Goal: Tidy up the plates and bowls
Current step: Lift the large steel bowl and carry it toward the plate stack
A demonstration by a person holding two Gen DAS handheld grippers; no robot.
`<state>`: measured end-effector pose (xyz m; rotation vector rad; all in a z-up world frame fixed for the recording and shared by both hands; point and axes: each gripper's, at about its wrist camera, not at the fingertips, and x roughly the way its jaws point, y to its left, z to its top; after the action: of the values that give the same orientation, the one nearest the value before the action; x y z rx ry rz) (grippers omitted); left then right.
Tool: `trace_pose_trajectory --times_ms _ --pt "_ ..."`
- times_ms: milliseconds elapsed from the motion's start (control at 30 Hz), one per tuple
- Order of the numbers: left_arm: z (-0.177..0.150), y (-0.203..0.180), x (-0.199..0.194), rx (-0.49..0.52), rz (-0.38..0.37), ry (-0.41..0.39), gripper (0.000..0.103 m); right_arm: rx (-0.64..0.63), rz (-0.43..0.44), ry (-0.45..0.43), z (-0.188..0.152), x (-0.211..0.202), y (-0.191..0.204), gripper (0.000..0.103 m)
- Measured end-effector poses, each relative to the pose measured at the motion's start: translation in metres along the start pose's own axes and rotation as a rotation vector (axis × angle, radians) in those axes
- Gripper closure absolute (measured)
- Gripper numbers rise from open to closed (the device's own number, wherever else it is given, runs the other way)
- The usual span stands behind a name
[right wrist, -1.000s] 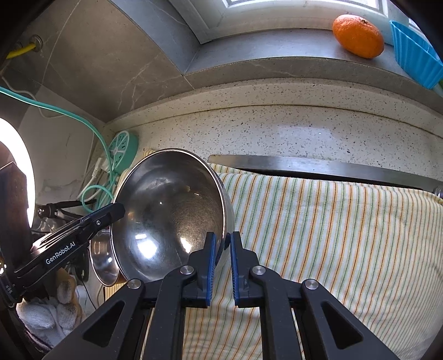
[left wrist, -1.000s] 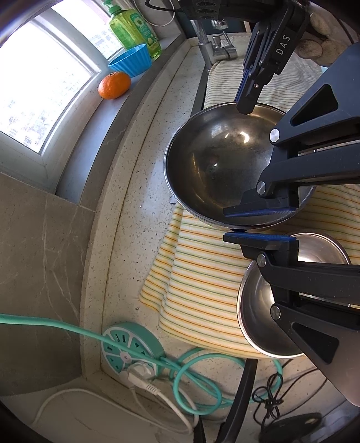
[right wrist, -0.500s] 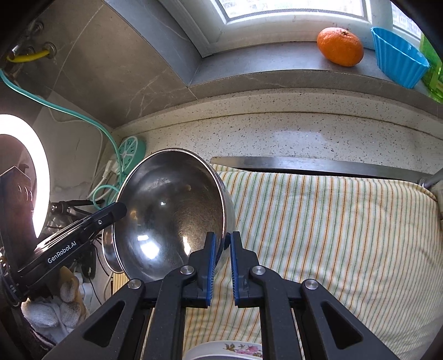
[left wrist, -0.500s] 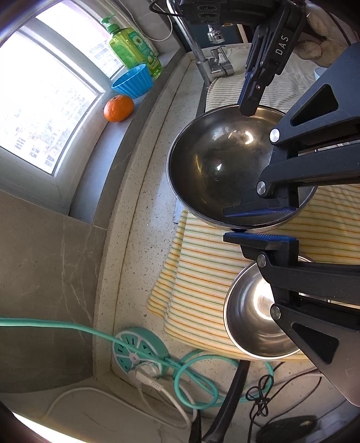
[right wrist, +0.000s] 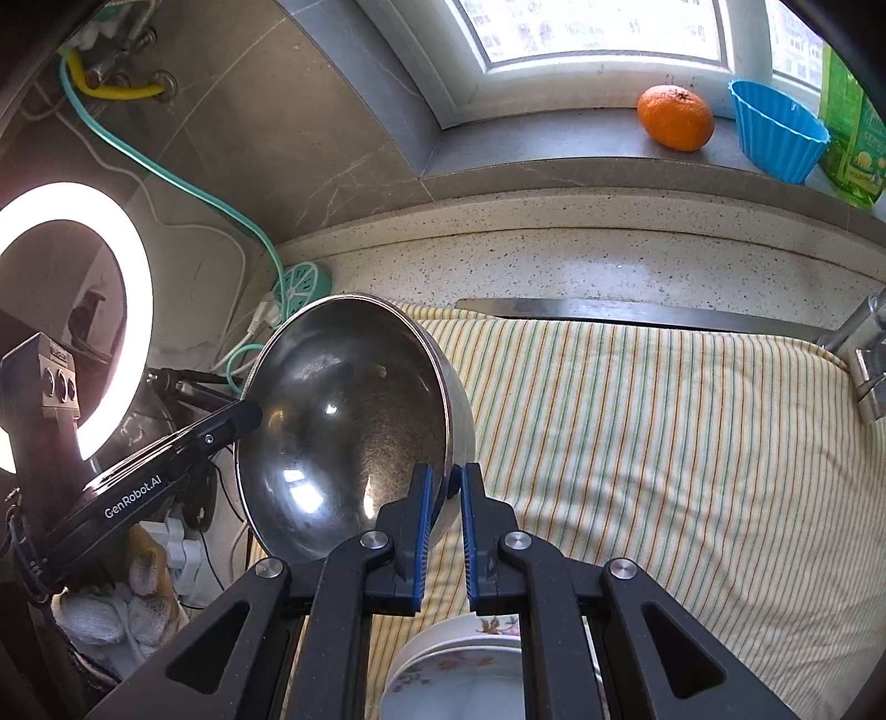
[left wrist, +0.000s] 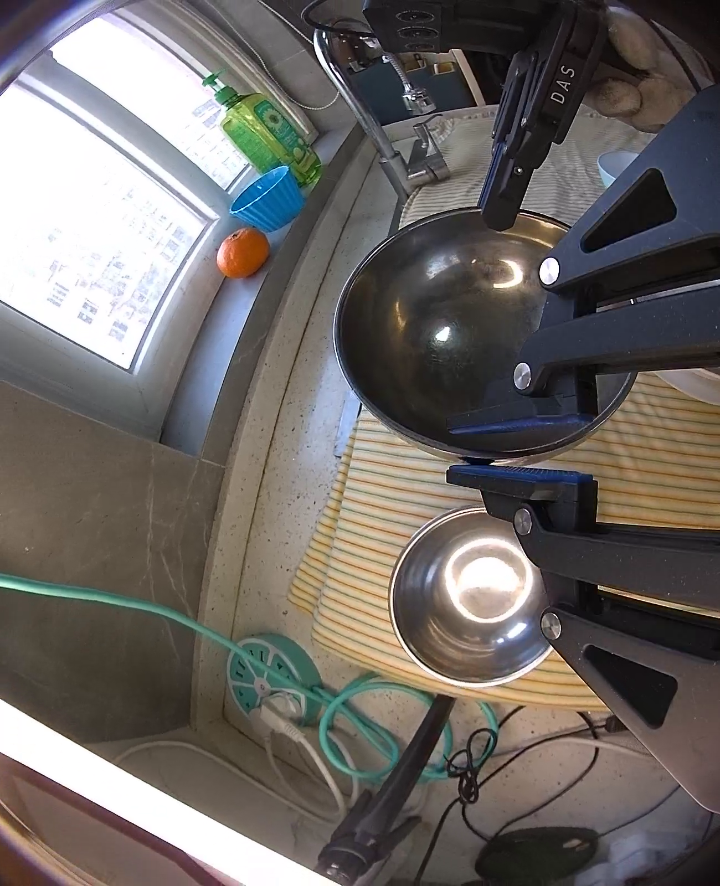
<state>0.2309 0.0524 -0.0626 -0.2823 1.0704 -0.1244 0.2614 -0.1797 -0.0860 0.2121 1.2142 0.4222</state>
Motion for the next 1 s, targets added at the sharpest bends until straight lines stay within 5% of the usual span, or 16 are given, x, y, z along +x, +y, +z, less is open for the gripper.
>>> trace_pose_trajectory --times_ms 1000 --pt "-0.099 0.046 -0.063 -0.085 0.03 -0.045 0.094 -0.089 0.027 0.138 -0.105 0.026 0.059 0.094"
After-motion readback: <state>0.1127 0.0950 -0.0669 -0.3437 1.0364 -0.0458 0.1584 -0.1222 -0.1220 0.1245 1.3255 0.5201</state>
